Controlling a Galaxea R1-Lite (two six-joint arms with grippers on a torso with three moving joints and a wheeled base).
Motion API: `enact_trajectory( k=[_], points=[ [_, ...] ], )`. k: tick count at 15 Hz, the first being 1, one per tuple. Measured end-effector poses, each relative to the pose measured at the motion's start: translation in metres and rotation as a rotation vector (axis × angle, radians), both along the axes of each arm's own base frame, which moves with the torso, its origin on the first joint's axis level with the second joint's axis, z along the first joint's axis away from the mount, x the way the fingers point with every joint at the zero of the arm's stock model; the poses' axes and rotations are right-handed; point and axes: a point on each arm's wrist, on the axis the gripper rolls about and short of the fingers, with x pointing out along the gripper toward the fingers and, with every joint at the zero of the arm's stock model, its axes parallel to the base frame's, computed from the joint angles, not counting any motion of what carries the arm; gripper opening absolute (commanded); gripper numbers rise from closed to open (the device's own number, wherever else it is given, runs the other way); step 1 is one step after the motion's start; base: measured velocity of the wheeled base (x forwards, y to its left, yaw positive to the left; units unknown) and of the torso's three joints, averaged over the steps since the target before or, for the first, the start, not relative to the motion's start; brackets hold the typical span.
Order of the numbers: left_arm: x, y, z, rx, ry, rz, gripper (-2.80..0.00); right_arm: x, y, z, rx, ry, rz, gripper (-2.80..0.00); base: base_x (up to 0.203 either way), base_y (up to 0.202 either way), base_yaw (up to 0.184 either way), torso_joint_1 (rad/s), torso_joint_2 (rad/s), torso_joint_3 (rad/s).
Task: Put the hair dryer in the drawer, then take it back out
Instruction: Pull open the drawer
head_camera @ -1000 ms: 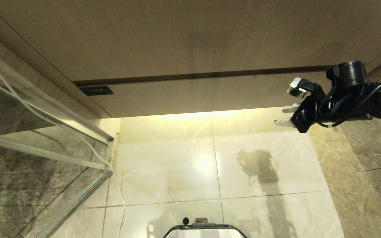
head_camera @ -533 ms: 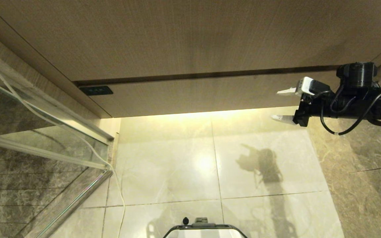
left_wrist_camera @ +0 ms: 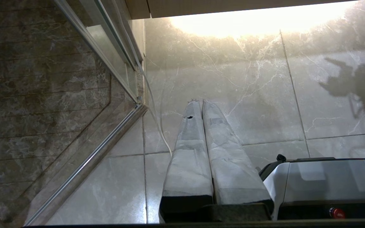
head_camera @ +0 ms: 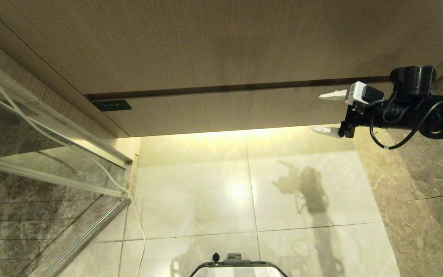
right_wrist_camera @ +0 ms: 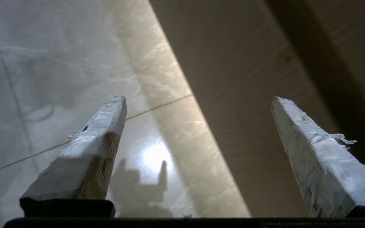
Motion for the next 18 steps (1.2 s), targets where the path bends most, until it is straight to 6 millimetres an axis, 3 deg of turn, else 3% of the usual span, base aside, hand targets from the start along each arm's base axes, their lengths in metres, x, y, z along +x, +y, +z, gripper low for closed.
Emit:
enact_trajectory(
  k=[3, 11, 18],
  points=[
    [0.000, 0.000, 0.000, 0.000, 0.000, 0.000, -2.80, 0.013, 0.000, 0.009, 0.001, -0.047, 0.000, 0.00, 0.000, 0.000, 0.000, 0.000, 0.00, 0.000],
    [0.000, 0.000, 0.000, 0.000, 0.000, 0.000, -2.80, 0.038, 0.001, 0.008, -0.006, -0.087, -0.016, 0.00, 0.000, 0.000, 0.000, 0.000, 0.00, 0.000],
    [0.000, 0.000, 0.000, 0.000, 0.000, 0.000, -2.80, 0.048, 0.001, 0.003, -0.020, -0.094, -0.071, 0.00, 0.000, 0.000, 0.000, 0.000, 0.00, 0.000]
  ],
)
